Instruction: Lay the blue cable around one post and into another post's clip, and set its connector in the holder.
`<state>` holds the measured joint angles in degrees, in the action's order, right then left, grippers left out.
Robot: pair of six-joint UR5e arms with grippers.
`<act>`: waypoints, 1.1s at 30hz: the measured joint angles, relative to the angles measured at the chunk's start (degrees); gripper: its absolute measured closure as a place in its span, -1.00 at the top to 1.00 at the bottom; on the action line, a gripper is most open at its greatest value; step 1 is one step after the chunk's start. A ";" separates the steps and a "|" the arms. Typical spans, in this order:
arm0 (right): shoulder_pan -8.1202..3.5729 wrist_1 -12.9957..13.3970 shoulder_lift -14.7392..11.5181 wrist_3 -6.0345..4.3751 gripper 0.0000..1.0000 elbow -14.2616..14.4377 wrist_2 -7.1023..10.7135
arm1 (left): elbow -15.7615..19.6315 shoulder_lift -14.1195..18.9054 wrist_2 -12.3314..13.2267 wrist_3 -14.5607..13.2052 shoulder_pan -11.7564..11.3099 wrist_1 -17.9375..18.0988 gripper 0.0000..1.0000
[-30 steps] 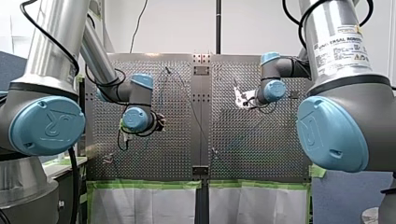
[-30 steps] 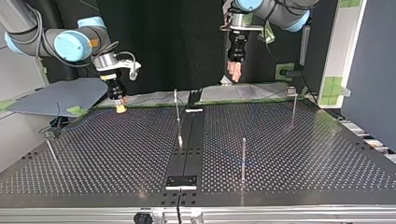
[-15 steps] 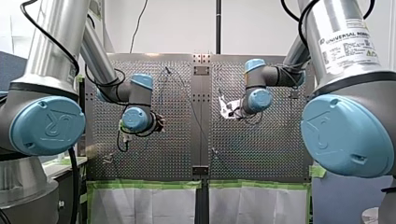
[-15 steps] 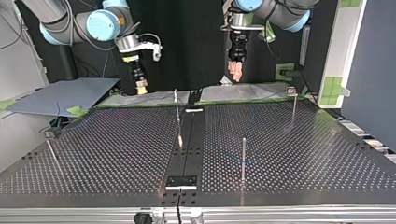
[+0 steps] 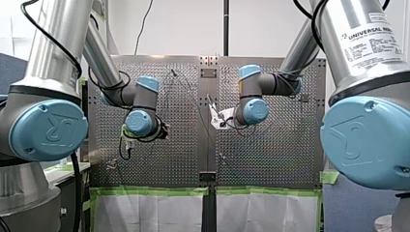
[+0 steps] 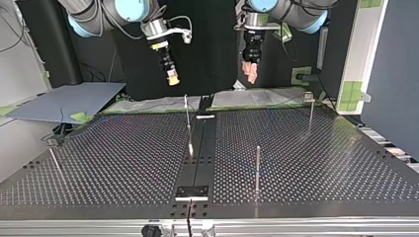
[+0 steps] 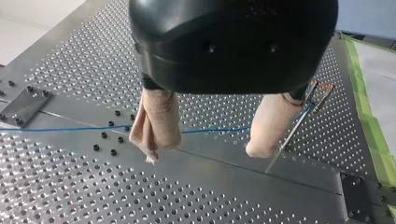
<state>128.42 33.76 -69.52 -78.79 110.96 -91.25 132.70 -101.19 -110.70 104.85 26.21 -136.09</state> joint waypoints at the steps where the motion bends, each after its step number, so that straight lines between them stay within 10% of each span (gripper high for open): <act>1: 0.52 0.51 0.01 -0.03 1.00 0.30 -0.42 | 0.00 0.00 -0.11 0.18 0.01 -0.05 1.00; 16: 8.25 6.69 0.20 -1.76 1.00 2.49 -4.20 | 0.31 0.01 -1.48 3.49 -0.22 0.00 1.00; 24: 6.96 10.56 0.40 -4.40 1.00 5.26 -6.91 | 0.34 0.01 -2.25 3.51 -0.54 0.06 1.00; 33: 5.71 13.05 1.93 -3.32 1.00 5.30 -7.85 | 0.35 0.02 -2.81 3.77 -0.22 -0.35 1.00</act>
<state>134.13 46.81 -67.60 -82.12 116.27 -99.10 133.05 -101.17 -113.51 108.62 25.99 -136.44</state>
